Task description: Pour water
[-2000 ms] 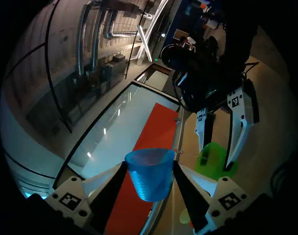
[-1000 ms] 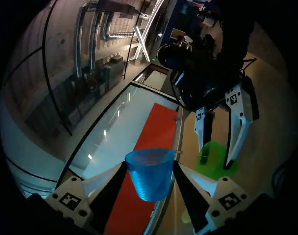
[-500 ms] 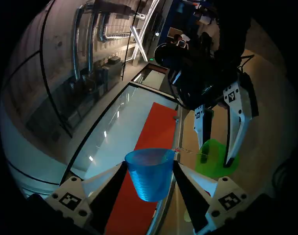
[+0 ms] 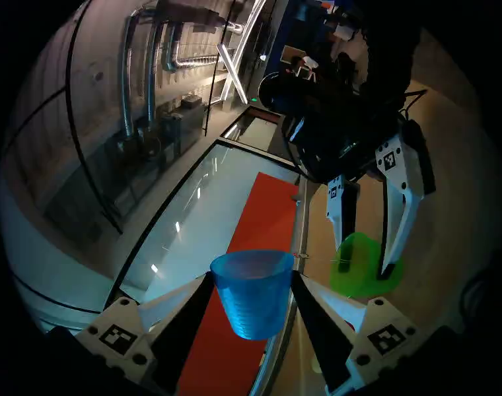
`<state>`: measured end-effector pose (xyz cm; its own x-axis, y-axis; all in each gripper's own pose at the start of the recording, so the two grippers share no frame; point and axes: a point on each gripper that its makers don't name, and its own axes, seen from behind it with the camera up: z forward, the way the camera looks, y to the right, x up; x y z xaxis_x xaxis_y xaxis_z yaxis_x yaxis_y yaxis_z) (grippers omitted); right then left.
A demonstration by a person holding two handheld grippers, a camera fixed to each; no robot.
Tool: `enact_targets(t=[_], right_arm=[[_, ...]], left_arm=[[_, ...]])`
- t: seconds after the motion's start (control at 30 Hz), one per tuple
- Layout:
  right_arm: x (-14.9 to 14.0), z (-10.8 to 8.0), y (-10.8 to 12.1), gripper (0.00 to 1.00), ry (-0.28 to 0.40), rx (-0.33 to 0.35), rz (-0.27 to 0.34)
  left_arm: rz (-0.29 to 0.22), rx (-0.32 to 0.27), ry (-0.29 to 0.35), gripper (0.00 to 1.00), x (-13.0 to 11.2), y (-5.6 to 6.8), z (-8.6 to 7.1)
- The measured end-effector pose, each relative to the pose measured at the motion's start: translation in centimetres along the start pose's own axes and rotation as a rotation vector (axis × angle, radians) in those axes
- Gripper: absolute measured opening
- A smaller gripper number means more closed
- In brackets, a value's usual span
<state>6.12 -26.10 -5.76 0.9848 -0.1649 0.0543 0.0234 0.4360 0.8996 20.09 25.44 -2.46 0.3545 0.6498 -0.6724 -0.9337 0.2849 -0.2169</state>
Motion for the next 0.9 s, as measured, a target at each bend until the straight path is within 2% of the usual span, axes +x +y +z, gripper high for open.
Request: enact_targets(t=[0.9], right_arm=[[-0.04, 0.09, -0.14, 0.90, 0.001, 0.004, -0.006]], left_arm=[[0.036, -0.005, 0.004, 0.84, 0.41, 0.05, 0.07]])
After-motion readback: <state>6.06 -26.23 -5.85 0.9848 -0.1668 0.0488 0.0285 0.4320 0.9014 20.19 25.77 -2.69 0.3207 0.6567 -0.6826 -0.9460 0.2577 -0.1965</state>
